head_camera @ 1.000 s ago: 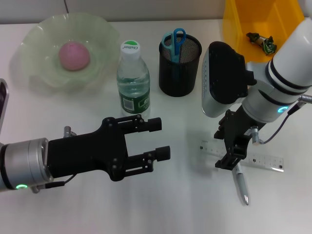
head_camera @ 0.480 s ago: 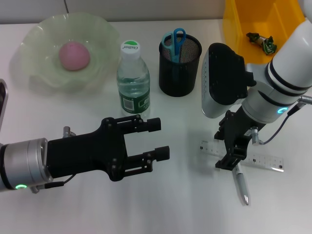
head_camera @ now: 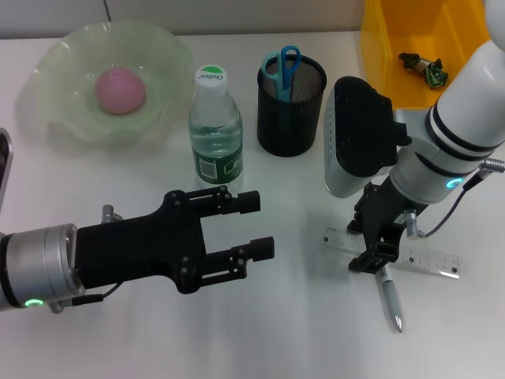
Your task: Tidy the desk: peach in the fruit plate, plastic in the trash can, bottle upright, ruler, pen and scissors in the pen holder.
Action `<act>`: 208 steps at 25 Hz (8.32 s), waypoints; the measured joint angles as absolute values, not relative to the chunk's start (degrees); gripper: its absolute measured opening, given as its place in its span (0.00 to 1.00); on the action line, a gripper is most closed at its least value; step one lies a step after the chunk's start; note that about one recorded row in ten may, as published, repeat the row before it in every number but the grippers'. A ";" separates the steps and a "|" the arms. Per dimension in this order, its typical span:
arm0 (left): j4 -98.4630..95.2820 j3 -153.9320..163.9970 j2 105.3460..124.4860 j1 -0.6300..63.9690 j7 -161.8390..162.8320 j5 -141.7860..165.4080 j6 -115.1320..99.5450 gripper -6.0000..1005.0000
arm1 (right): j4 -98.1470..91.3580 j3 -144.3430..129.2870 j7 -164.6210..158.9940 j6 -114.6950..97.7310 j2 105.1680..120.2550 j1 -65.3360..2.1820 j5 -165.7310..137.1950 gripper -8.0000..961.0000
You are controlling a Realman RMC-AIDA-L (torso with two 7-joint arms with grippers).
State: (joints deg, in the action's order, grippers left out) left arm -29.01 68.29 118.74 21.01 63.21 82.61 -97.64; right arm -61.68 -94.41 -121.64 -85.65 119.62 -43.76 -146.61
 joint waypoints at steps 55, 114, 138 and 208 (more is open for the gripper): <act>-29.15 67.67 118.65 20.92 63.19 82.62 -98.09 0.62 | -78.74 -83.72 -121.56 -91.36 119.68 -34.70 -141.89 0.42; -28.21 67.08 118.80 21.62 61.70 81.79 -97.00 0.62 | -31.14 -66.03 -60.56 -64.17 119.67 -35.40 -65.30 0.42; -28.21 66.24 118.72 21.81 61.30 81.64 -96.08 0.62 | -26.86 -67.58 -54.77 -63.36 119.64 -36.97 -64.55 0.42; -28.21 66.80 118.73 20.01 60.25 81.25 -97.11 0.62 | -61.47 -60.61 -154.53 -114.05 118.79 -53.85 -156.94 0.66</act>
State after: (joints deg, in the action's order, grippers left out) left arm -28.21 66.80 118.73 20.01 60.25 81.25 -97.11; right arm -61.47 -60.61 -154.53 -114.05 118.79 -53.85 -156.94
